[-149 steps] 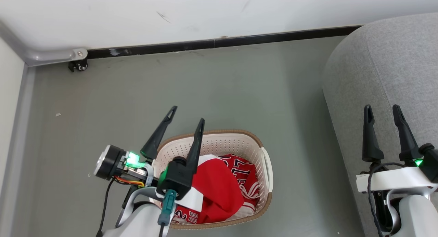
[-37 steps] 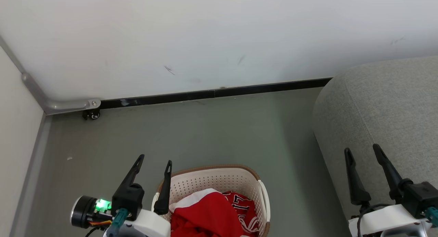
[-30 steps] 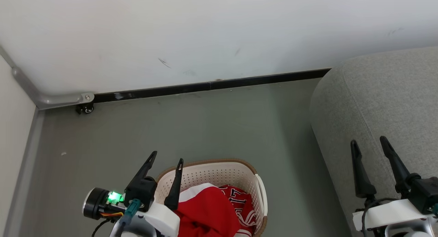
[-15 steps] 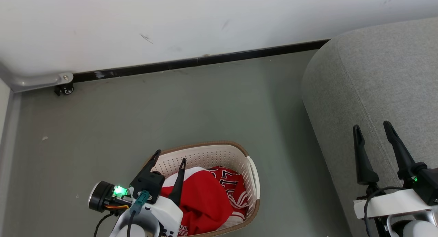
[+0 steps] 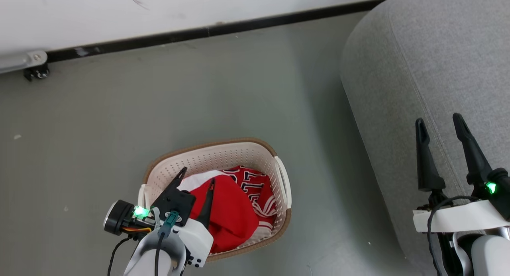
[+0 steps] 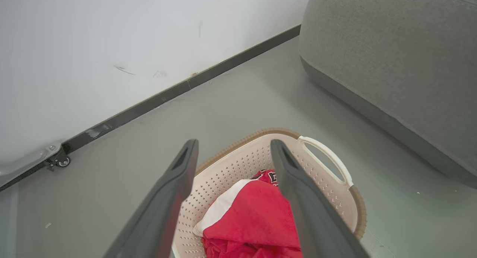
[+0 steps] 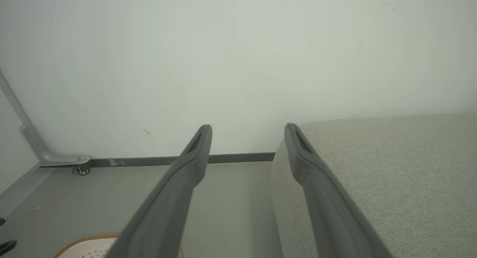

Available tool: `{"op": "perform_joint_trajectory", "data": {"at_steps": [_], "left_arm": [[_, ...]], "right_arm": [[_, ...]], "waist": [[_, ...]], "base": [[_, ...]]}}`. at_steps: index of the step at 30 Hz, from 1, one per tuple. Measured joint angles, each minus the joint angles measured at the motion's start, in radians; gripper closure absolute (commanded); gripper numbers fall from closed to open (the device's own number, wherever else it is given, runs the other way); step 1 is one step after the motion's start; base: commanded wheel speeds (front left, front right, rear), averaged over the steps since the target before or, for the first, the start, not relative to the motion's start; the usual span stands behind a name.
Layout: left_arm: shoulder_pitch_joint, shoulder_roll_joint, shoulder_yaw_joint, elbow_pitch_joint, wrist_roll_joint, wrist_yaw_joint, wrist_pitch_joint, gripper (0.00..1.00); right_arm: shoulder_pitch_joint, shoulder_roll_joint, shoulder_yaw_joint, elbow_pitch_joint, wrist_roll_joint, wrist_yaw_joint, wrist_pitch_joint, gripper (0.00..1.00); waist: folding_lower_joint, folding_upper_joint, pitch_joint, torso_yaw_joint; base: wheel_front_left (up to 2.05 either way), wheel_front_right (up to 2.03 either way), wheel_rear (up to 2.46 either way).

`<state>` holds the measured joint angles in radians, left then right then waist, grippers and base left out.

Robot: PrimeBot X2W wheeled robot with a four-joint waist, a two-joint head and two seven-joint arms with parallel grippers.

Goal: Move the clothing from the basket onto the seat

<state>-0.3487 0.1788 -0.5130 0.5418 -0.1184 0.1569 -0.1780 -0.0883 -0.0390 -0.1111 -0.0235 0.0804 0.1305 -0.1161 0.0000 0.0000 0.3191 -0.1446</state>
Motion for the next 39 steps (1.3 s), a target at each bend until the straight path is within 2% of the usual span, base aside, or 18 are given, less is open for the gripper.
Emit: {"op": "perform_joint_trajectory", "data": {"at_steps": [39], "left_arm": [[-0.193,-0.013,-0.027,0.265,0.035,-0.034,-0.014,0.00]], "right_arm": [[-0.194,0.000,0.055,0.059,0.059,0.000,-0.084,0.00]], "waist": [[0.0000,0.0000,0.305,-0.140]], "base": [[0.00,0.00,0.00]]}}
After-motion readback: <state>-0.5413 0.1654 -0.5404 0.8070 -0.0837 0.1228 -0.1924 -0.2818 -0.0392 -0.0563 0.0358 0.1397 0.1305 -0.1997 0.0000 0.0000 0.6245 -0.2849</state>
